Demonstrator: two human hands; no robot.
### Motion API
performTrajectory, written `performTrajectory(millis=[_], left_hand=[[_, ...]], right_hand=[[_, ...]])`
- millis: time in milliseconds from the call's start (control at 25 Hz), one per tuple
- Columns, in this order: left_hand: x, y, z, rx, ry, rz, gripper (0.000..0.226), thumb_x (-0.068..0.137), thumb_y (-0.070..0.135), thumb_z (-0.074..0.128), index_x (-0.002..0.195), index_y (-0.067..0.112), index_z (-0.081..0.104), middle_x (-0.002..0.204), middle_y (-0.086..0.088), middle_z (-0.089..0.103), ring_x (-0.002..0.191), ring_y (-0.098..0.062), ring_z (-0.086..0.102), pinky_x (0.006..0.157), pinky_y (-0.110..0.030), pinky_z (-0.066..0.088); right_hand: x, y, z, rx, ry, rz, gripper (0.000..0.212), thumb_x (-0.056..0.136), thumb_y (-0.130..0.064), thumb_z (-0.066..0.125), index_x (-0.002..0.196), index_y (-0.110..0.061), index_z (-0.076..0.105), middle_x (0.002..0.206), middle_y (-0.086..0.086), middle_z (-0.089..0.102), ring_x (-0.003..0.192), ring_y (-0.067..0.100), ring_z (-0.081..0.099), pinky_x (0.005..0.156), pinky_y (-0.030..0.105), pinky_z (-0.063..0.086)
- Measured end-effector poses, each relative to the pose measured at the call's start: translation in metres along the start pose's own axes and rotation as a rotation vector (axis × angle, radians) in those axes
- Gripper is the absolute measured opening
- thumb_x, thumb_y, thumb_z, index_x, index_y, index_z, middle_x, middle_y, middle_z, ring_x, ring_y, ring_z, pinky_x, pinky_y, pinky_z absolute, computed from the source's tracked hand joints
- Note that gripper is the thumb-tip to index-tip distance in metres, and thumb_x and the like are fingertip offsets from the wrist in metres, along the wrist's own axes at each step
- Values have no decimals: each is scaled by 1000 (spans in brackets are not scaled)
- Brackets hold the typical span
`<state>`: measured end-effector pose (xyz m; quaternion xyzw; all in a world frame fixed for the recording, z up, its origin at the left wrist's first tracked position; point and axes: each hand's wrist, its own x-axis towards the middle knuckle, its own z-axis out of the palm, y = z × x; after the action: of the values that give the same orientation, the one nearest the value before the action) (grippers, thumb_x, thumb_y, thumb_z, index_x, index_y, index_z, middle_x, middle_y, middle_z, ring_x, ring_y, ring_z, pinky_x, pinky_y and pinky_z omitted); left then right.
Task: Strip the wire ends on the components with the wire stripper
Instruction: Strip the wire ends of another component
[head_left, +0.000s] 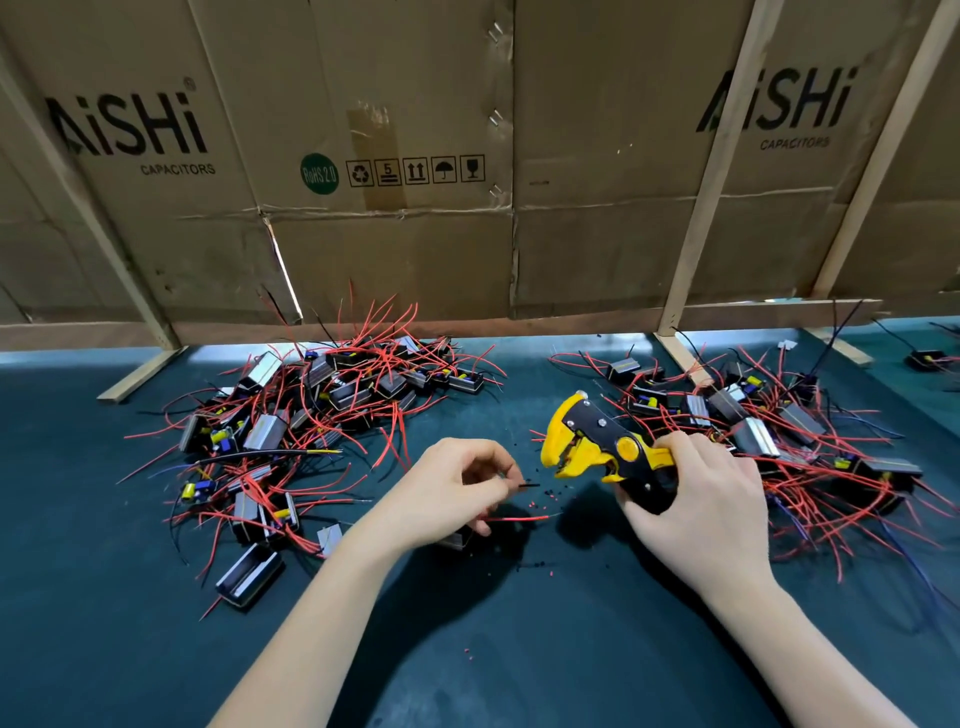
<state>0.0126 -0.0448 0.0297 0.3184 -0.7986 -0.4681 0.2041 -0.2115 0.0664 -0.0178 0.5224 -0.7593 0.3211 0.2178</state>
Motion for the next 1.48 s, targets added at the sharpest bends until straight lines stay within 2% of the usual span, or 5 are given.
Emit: performTrajectory(millis=[160, 360, 640, 880, 1480], left_hand=[[-2, 2, -4, -21, -60, 36, 9, 91, 3, 58, 84, 6, 62, 66, -4, 65, 59, -12, 54, 62, -26, 53], [-4, 4, 2, -22, -59, 101, 10, 91, -1, 52, 84, 5, 57, 69, -10, 73, 56, -9, 57, 62, -15, 46], [-3, 1, 9, 47, -43, 177, 9, 92, 9, 56, 86, 15, 58, 72, -1, 75, 67, -11, 63, 74, -35, 53], [-1, 0, 13, 7, 0, 156, 8, 94, 9, 56, 86, 10, 57, 74, 1, 76, 70, -6, 67, 68, -13, 46], [-1, -2, 9, -79, -60, 94, 7, 93, 9, 57, 86, 7, 57, 75, -4, 76, 74, -13, 71, 66, -21, 51]], right_hand=[[0, 2, 2, -112, 17, 34, 49, 57, -39, 87, 85, -8, 61, 76, 4, 58, 76, 34, 58, 71, 41, 35], [-2, -1, 2, -153, 23, 14, 47, 59, -51, 67, 80, -9, 58, 72, 3, 57, 73, 32, 59, 68, 38, 33], [-4, -4, 3, -195, -2, 0, 50, 54, -45, 83, 78, -10, 57, 71, 3, 56, 70, 32, 58, 67, 39, 36], [-3, -7, 1, -160, 23, -42, 47, 55, -51, 67, 77, -11, 58, 70, 4, 59, 69, 31, 61, 67, 39, 37], [-4, -8, 1, -141, 65, -82, 41, 53, -49, 69, 61, -12, 54, 56, 3, 57, 51, 29, 57, 59, 33, 37]])
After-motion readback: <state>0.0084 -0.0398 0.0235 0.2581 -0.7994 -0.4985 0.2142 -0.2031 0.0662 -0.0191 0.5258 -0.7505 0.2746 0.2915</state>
